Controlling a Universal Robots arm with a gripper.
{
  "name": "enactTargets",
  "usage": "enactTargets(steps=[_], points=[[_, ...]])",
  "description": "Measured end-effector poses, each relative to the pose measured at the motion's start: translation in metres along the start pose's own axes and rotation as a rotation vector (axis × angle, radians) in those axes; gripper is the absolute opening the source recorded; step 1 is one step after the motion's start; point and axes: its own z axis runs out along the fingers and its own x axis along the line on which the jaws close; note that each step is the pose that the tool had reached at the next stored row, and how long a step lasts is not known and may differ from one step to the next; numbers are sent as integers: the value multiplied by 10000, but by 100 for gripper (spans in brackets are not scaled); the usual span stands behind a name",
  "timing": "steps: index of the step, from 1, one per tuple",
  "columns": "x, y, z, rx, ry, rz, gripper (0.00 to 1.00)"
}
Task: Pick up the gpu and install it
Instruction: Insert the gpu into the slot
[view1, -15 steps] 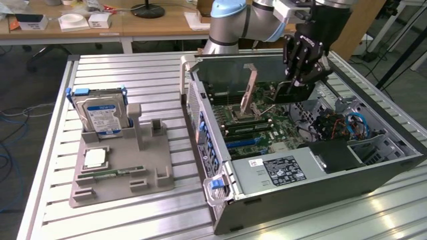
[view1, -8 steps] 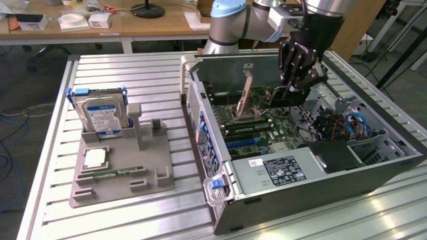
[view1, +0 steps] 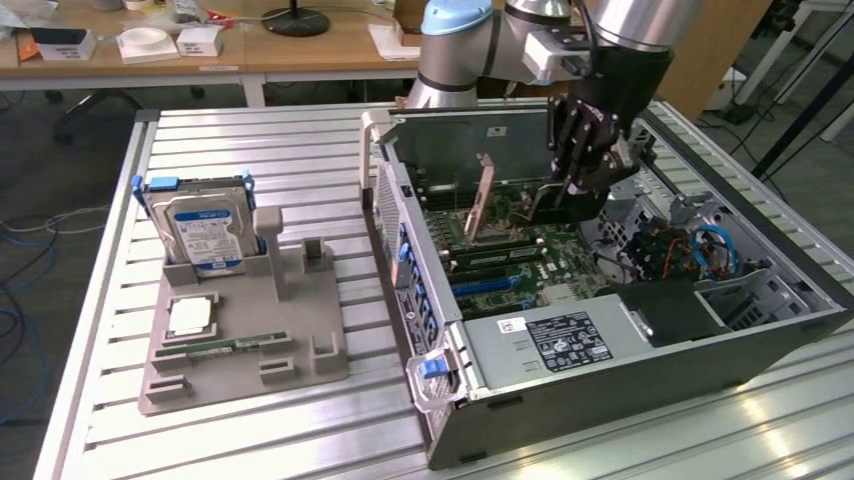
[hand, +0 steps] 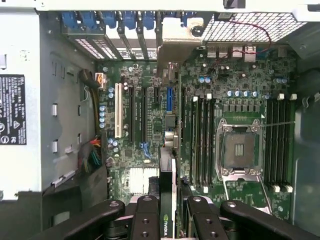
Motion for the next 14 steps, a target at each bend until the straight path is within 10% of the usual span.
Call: enactTargets(steps=[14], points=[[-1,118,257,0,0,28,26]])
